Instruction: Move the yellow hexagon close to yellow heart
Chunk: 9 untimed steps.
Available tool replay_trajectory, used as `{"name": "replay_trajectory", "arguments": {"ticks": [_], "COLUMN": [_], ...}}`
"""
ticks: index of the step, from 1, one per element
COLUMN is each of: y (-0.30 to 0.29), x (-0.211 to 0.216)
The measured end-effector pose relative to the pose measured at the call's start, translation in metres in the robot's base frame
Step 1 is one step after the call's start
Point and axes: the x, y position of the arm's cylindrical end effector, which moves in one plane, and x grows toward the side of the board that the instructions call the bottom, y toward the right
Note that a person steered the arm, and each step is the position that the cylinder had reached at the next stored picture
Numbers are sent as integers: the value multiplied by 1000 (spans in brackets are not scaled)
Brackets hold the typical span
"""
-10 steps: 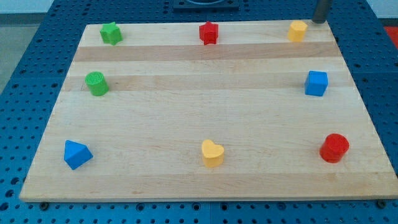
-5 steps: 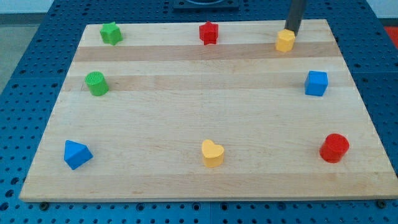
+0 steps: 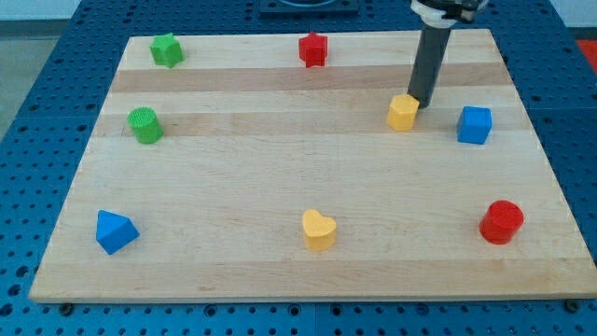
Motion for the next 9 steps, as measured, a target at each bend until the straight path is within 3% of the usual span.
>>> {"name": "replay_trajectory", "arguments": {"ticks": [5,9], "y": [-118,-153], "x": [75,124]}}
